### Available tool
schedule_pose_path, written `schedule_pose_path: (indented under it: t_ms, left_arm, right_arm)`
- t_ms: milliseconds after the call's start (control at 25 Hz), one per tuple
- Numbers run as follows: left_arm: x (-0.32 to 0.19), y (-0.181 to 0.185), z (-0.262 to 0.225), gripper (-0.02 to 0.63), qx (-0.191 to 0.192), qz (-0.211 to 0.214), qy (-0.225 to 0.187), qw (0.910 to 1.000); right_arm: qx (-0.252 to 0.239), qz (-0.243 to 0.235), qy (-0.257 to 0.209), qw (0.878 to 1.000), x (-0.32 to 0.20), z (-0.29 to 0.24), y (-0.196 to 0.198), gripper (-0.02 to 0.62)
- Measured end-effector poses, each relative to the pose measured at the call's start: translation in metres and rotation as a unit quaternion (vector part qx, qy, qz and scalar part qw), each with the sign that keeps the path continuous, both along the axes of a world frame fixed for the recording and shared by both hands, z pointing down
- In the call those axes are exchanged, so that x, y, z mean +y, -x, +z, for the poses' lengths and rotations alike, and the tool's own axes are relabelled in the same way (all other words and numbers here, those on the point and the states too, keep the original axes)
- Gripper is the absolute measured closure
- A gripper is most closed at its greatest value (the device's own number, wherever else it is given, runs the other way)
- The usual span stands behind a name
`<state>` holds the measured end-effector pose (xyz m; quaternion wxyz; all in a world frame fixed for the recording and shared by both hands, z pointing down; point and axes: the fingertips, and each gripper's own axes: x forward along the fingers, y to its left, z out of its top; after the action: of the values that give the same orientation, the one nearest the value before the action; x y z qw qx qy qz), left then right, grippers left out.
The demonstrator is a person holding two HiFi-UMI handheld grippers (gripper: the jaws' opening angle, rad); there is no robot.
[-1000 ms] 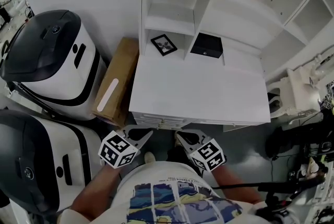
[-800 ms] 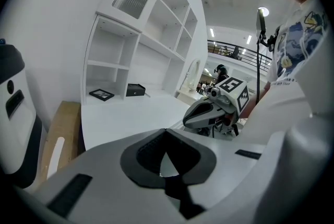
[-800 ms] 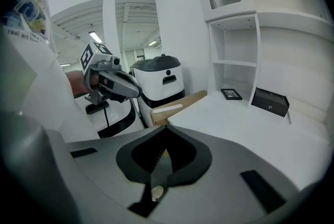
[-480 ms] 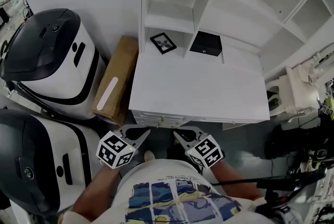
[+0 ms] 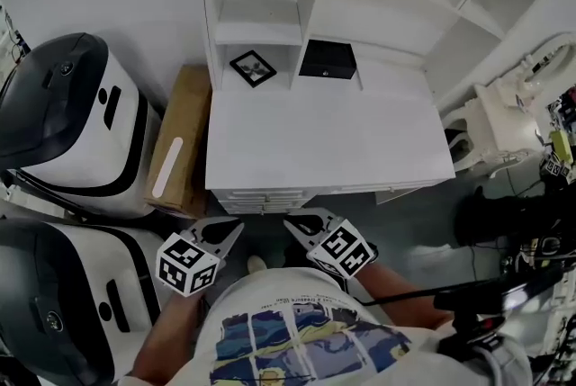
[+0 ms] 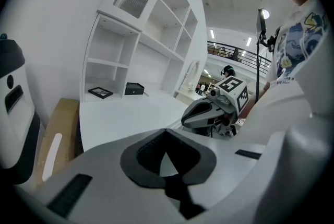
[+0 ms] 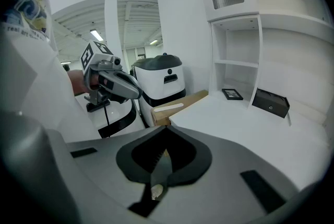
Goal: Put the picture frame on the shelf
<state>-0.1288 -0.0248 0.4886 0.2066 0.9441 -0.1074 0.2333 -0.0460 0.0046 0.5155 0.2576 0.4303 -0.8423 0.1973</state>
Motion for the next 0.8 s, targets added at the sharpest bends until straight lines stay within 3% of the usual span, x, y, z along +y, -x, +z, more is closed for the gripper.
schedule_pose_path:
  t_ms: [800]
  left_arm:
    - [0.0077, 0.0031, -0.0001, 0.594, -0.011, 0.008, -0.006, 0.9999]
  right_arm:
    - [-0.011, -0.007, -0.001, 1.000, 0.0045, -0.0063, 0.0084, 0.571]
